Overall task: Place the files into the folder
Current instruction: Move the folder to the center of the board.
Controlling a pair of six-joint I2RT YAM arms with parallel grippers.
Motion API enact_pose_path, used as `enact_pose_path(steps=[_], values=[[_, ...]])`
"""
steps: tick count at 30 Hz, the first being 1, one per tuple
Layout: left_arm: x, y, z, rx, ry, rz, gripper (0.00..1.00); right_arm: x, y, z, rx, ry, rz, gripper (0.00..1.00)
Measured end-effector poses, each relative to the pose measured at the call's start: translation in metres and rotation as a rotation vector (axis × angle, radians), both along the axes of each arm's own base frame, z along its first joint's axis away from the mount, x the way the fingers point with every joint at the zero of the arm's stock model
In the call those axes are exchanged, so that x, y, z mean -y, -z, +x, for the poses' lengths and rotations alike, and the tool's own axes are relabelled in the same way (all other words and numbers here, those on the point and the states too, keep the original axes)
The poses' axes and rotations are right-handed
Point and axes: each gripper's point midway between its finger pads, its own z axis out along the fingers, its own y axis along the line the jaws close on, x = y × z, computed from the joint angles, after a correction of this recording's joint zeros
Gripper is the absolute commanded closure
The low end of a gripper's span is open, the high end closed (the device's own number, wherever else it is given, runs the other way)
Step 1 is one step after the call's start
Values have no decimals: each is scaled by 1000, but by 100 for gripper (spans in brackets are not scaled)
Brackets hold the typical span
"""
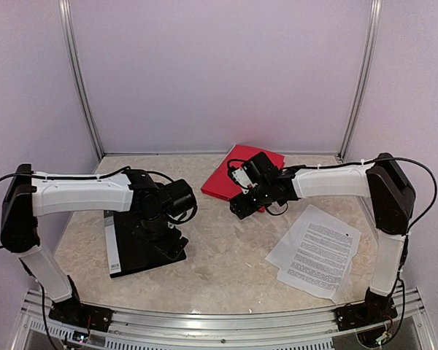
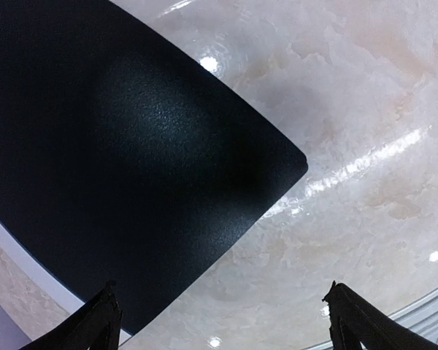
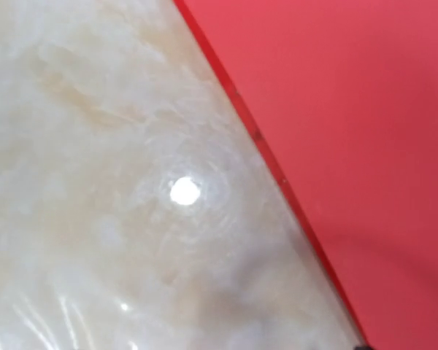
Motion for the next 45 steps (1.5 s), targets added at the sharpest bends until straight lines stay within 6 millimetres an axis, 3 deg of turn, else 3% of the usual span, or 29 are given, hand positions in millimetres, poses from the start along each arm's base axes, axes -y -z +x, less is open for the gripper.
enact_pose_path(steps=[3, 7, 11, 14, 19, 33, 45], values=[[1, 30, -3, -39, 87, 153, 5, 1, -2, -4, -2, 2, 23, 23], [-22, 66, -24, -147, 179, 335, 9, 4, 12, -11, -28, 0, 24, 23], [-33, 63, -29, -159, 210, 354, 13, 7, 21, -17, -53, -1, 23, 23], [-31, 56, -32, -154, 225, 320, 20, 4, 20, -17, -53, -6, 36, 23], [-28, 43, -32, -139, 237, 270, 22, 1, 18, -17, -53, -14, 53, 23], [-52, 58, -12, -162, 245, 398, 37, -3, 18, -21, -62, -18, 66, 23], [-60, 62, -6, -158, 265, 442, 38, -6, 18, -23, -71, -16, 76, 23]])
